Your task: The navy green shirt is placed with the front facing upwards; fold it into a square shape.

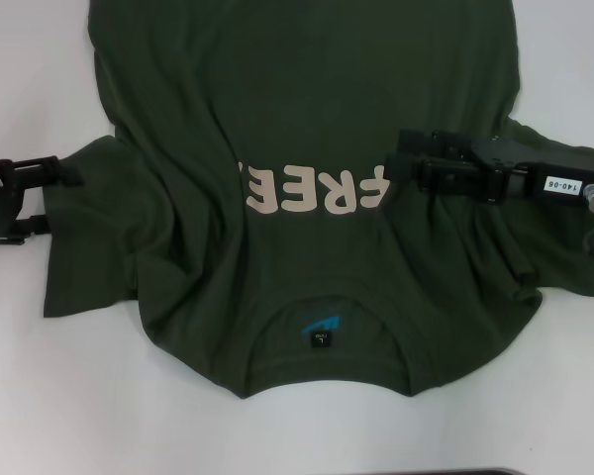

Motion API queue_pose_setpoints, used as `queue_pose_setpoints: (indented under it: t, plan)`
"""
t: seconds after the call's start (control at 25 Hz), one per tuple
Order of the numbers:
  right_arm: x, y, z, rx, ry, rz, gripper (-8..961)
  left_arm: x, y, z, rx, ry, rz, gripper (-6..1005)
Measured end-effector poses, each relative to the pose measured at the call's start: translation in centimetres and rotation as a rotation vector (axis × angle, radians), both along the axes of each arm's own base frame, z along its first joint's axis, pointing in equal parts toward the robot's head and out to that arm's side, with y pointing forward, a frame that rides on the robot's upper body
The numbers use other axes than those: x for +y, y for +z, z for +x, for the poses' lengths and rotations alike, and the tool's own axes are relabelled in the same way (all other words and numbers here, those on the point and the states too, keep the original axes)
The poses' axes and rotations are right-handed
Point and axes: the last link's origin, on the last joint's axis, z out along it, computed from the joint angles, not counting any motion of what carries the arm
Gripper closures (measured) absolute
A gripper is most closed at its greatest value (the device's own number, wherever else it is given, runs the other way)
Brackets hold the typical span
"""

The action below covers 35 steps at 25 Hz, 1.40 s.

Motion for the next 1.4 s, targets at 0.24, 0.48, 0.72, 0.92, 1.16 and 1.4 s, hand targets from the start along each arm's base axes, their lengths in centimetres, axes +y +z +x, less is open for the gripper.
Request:
queue_pose_setpoints:
  t: [0.24, 0.48, 0.72, 0.92, 1.16, 1.4]
  plan:
    - [0.0, 0.0, 0.0, -0.001, 0.003, -0.003, 9, 0.5, -0.4, 0.7, -0.007, -0.019, -0.004, 127]
    - [-0.2, 0.0, 0.2, 0.002, -0.001, -0.005, 9, 1.2, -0.6, 1.5, -0.008, -0.040, -0.007, 126]
    - [-0.3, 0.2, 0.3, 0.002, -0.004, -0.003, 9, 1.5, -0.8, 1.6, 0.004, -0.042, -0.004, 126]
    - [-0.3, 0.2, 0.3, 0.001, -0.005, -0.003, 9, 1.7, -0.5, 1.5, 0.013, -0.043, 0.003, 127]
    - [-0.3, 0.2, 0.3, 0.002, -0.005, -0.005, 9, 1.8, -0.4, 1.3, 0.034, -0.041, 0.010, 137]
    - [-0.2, 0.3, 0.3, 0.001, -0.006, -0.006, 9, 1.8, -0.9, 1.5, 0.041, -0.050, -0.012, 149]
